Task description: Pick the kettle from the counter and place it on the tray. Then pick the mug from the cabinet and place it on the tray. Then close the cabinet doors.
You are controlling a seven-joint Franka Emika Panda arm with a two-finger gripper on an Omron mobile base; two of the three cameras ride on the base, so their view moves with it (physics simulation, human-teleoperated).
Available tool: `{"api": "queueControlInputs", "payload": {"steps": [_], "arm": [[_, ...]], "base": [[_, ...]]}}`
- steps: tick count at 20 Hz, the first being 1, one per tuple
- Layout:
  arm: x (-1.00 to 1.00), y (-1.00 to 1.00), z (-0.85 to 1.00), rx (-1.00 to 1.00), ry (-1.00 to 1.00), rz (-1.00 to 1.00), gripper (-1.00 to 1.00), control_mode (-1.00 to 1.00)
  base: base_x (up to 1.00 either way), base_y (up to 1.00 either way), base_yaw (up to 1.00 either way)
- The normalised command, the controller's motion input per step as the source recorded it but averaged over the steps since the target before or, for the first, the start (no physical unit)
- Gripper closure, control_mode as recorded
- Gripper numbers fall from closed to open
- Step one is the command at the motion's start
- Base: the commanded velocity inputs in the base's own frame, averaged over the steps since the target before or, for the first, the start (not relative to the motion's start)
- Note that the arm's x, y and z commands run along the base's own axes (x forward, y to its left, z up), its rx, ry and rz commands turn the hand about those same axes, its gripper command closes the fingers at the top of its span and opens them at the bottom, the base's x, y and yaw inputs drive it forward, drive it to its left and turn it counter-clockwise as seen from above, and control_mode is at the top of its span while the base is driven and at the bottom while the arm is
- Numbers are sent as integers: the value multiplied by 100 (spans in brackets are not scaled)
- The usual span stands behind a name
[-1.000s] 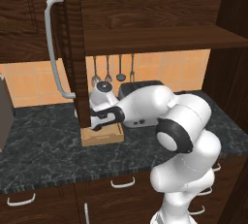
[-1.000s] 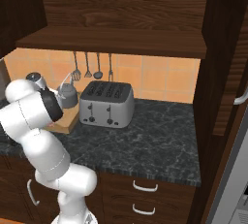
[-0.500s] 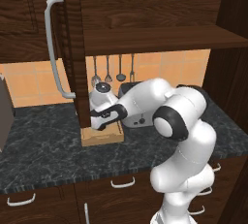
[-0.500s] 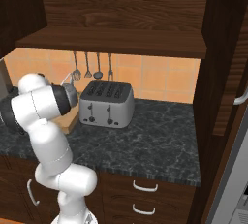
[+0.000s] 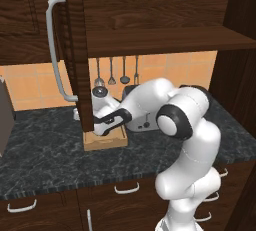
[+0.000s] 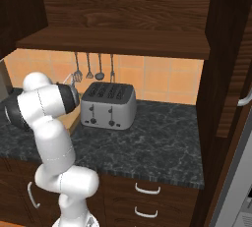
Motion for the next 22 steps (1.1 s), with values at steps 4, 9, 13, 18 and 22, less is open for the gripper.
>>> {"api": "queueControlInputs", "payload": {"steps": [4, 9, 13, 18, 22], "arm": [[17, -13, 0, -3, 0, 0, 100, -100], [-6, -32, 0, -11, 0, 0, 100, -100], [-8, -39, 2, -13, 0, -2, 100, -100], [-1, -21, 0, -5, 1, 0, 100, -100], [-8, 0, -5, 0, 8, 0, 100, -100]], "base": [[0, 0, 0], [0, 0, 0], [0, 0, 0], [0, 0, 0], [0, 0, 0]]}}
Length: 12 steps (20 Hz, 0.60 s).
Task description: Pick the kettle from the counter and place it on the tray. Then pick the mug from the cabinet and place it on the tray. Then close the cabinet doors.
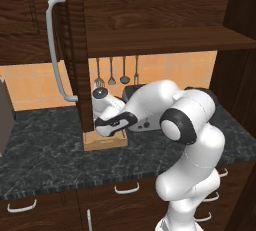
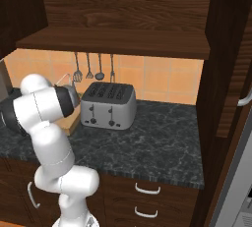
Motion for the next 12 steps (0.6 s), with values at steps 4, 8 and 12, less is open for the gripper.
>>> {"api": "queueControlInputs", "payload": {"steps": [4, 8, 12], "arm": [[0, 0, -17, 0, 8, 0, 100, -100], [3, 0, -36, 0, 4, 0, 100, -100], [3, 0, -45, 0, 4, 0, 100, -100]], "base": [[0, 0, 0], [0, 0, 0], [0, 0, 0]]}}
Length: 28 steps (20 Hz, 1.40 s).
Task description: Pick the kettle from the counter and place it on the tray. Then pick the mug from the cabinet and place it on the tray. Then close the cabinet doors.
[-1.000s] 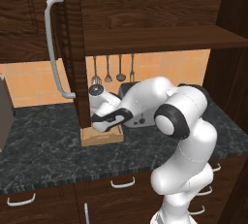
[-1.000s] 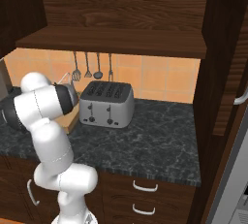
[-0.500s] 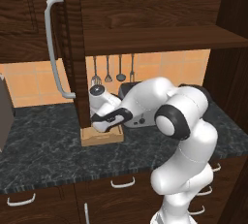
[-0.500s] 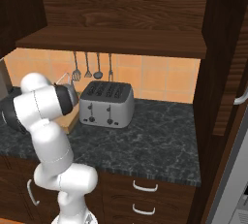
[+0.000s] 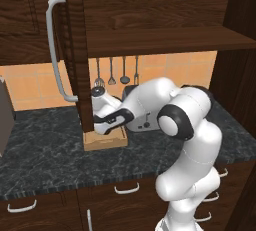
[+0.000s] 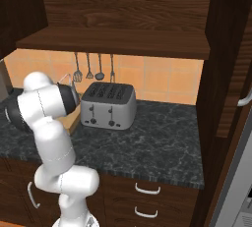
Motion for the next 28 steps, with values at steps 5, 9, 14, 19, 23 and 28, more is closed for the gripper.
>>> {"api": "queueControlInputs", "payload": {"steps": [5, 9, 14, 19, 23, 28], "arm": [[0, -7, -55, 0, 16, 0, 100, -100], [0, -9, -56, 0, 7, 0, 100, -100], [-4, -22, -33, 0, 2, 0, -100, -100], [-10, -19, 6, 0, 0, 0, -100, -100], [-17, -1, 34, 0, 0, 0, -100, -100], [-38, -8, 55, 0, 0, 0, -100, -100]], "base": [[0, 0, 0], [0, 0, 0], [0, 0, 0], [0, 0, 0], [0, 0, 0], [0, 0, 0]]}}
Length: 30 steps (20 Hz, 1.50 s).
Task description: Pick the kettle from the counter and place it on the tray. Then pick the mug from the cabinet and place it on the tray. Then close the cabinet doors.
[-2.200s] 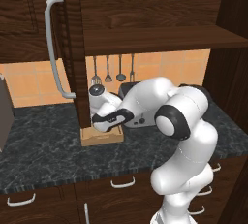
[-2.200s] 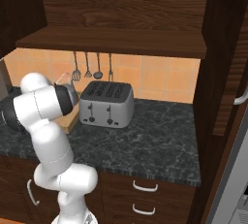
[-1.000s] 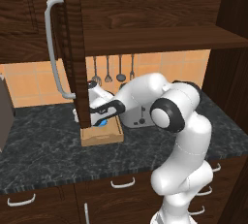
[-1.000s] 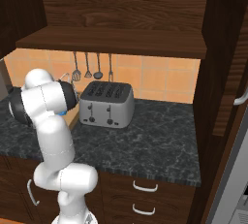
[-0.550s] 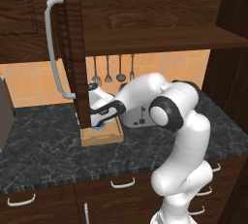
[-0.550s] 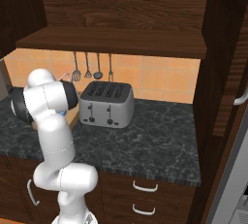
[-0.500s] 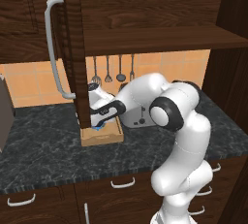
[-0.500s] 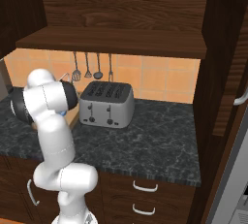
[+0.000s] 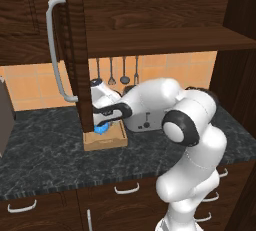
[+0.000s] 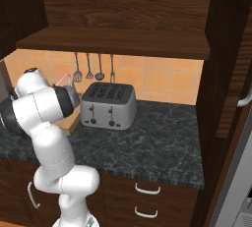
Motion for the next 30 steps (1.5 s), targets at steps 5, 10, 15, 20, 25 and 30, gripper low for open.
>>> {"api": "queueControlInputs", "payload": {"steps": [5, 10, 15, 20, 25, 30], "arm": [[-61, -25, 46, 0, -2, 0, -100, -100], [-69, -25, 52, 0, -3, 4, -100, -100], [-79, -38, 49, 0, -18, 19, -100, -100], [-81, -39, 53, 6, -30, 33, -100, -100], [-68, -35, 60, 18, -20, 30, -100, -100], [-61, -28, 64, 15, -25, 42, -100, -100]], "base": [[0, 0, 0], [0, 0, 0], [0, 0, 0], [0, 0, 0], [0, 0, 0], [0, 0, 0]]}}
